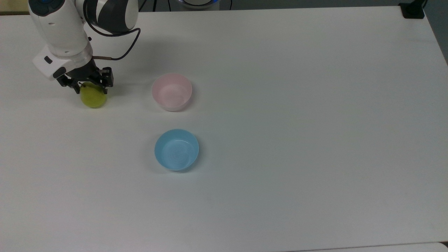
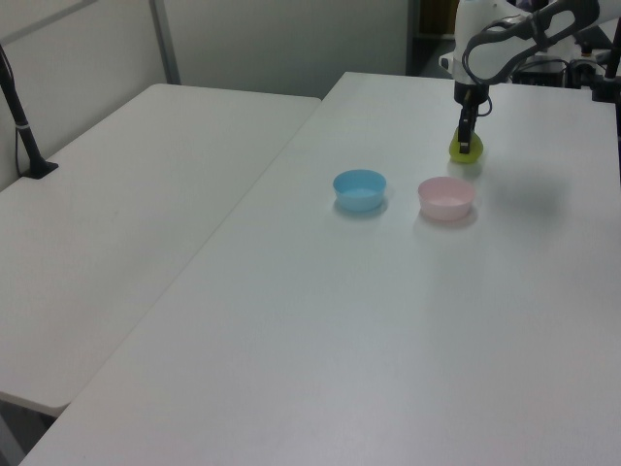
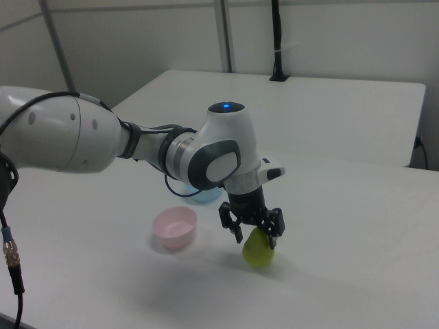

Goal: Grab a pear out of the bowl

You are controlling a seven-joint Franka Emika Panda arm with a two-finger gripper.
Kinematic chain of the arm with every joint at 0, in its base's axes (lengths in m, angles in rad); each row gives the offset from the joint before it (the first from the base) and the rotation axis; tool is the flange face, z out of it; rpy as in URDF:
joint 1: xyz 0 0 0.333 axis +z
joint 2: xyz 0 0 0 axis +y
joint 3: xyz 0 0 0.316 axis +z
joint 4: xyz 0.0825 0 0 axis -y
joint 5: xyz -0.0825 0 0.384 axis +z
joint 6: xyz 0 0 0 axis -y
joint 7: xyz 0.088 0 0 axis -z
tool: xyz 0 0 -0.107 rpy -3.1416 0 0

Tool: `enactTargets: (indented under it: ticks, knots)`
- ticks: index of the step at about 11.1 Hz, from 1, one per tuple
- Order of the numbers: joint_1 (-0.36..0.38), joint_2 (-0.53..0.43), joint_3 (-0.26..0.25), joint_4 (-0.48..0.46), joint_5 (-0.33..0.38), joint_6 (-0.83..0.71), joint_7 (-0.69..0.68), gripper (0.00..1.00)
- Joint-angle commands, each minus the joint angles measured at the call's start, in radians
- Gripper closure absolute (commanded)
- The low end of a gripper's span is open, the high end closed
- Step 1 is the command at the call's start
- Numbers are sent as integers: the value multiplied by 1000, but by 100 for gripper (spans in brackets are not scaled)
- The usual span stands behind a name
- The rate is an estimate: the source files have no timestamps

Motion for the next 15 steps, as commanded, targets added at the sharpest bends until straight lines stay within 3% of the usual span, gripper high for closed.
enactTargets:
  ticks: [1, 3, 7, 10, 13, 15]
  knots:
    - [8, -52, -1, 1, -8, -30, 2, 0]
    - [51, -98, 10, 9, -8, -82, 70, 0]
    - [277, -143, 10, 134, -8, -301, 301, 0]
    - [420, -225, 10, 147, -7, -385, 468, 0]
    - [493, -318, 5, 147, 9, -483, 519, 0]
    - [496, -345, 10, 145, 27, -534, 533, 0]
